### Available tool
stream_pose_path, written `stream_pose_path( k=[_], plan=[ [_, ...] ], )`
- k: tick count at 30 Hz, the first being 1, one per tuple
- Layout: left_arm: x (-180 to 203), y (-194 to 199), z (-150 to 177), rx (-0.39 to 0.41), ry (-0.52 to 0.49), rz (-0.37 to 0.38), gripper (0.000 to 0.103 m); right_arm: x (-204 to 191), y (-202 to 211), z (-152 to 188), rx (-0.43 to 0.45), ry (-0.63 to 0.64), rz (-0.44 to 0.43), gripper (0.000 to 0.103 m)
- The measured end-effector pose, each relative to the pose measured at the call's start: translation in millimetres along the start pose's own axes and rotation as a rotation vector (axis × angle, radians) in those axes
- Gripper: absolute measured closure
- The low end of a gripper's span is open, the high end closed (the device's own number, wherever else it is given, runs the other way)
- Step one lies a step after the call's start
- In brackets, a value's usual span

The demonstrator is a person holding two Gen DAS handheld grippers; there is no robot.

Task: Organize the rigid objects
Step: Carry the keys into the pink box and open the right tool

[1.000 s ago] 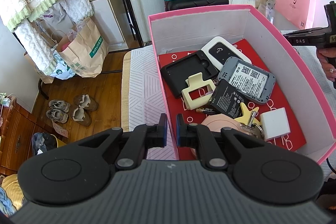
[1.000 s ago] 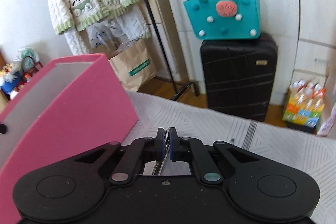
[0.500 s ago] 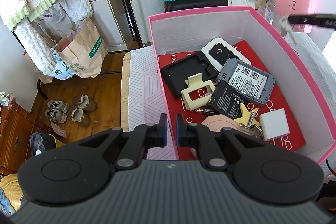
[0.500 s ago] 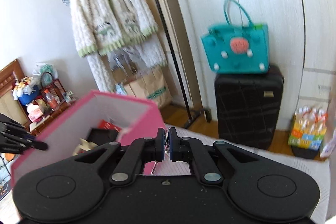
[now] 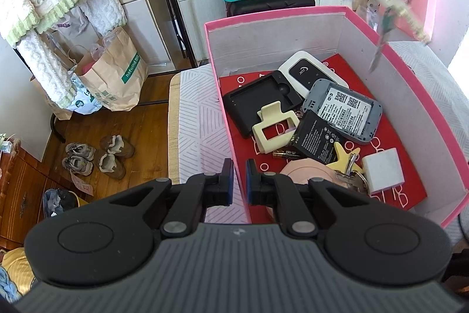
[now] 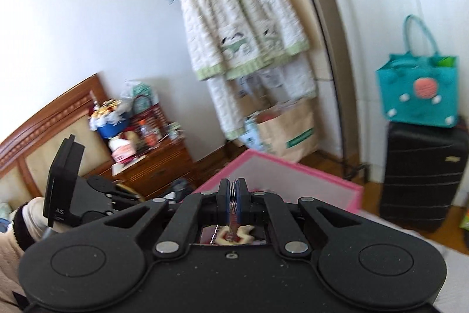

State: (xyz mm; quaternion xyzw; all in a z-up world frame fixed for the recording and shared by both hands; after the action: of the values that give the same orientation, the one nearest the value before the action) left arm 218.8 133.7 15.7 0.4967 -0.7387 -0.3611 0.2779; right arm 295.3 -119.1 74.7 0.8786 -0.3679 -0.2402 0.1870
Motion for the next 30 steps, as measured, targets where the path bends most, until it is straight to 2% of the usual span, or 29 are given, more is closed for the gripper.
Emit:
stream_pose_path(
  k=[4,14,23,30],
  plan=[
    [-0.9,-0.7,-0.1,0.0,-0.003,0.009,0.096,-15.7,-39.0,9.0,-0.066,0.001,-0.02,0.097],
    [-4.4,0.4,3.0,0.014,0.001,0.03,0.095,-9.0,-109.7,20.3,-0.218,0.009,0.084,0.097],
    [-6.5,1.5,4.6,0.027,0.016,0.042,0.095,-8.6,-117.8,14.8,-0.208,0.022,0.128,0.095],
    [-6.9,1.8,4.1,0.03,0.023,0.047,0.095,-6.3,-79.4,24.7,-0.157,-0.029,0.148,0.093]
  ],
)
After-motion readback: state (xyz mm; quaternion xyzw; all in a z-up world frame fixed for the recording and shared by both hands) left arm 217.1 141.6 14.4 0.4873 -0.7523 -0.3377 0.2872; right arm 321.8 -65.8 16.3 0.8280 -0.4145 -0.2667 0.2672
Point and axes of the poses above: each gripper's, at about its wrist camera, not at the fingertips, and y roughly against the way its jaws point, x to its right, z to its underside, the point moved 2 cm from there along -y, roughly the way its jaws point, and after that the axes turned 11 degrees about z, right-handed, at the moved point
